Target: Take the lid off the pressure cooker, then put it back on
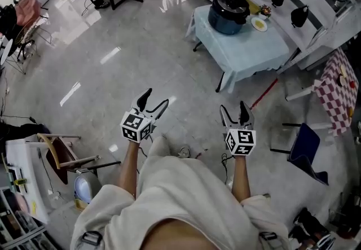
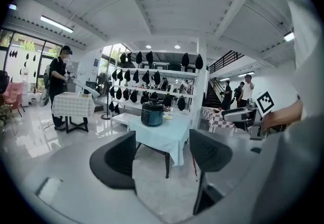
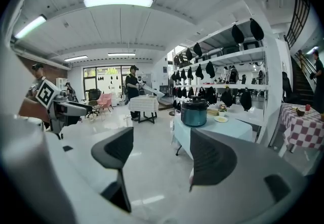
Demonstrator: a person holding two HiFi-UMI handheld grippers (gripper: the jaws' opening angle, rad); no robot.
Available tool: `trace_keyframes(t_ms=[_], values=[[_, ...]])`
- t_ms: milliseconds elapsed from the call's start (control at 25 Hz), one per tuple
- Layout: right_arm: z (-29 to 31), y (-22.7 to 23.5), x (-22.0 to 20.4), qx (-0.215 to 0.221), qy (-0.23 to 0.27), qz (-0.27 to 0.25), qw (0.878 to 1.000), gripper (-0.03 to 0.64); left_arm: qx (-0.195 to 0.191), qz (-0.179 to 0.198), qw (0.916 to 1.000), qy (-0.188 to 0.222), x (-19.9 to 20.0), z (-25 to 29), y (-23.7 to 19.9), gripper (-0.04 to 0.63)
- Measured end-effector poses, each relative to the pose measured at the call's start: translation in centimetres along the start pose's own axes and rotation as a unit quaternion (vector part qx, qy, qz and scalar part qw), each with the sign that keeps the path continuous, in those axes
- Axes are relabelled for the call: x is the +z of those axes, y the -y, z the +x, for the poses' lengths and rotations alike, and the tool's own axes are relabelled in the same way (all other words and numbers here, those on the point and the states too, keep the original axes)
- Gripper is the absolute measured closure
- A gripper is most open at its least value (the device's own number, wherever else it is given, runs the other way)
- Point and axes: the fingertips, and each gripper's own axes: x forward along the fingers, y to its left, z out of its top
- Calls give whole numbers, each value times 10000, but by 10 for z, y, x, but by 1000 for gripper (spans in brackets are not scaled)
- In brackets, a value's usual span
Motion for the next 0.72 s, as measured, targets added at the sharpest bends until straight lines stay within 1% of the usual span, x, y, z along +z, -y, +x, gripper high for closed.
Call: trace_keyframes(t_ms=[80,240,400,520,720], values=[[13,5,-1,6,-24,8,10000,291,-2,-16,10000,-37,-2,12,-7,282],[47,13,0,-41,-80,-25,10000,291,-28,-5,10000,16,2,41,-33,281],[92,20,13,-109,-123,-54,9998,291,-144,-42,9999,23,13,80,-68,282],[136,25,29,-182,-141,-81,9997,291,-249,-109,9996,30,22,113,-104,282],[211,27,71,-239,-123,-141,9995,291,-368,-163,9990,208,65,165,-177,282]])
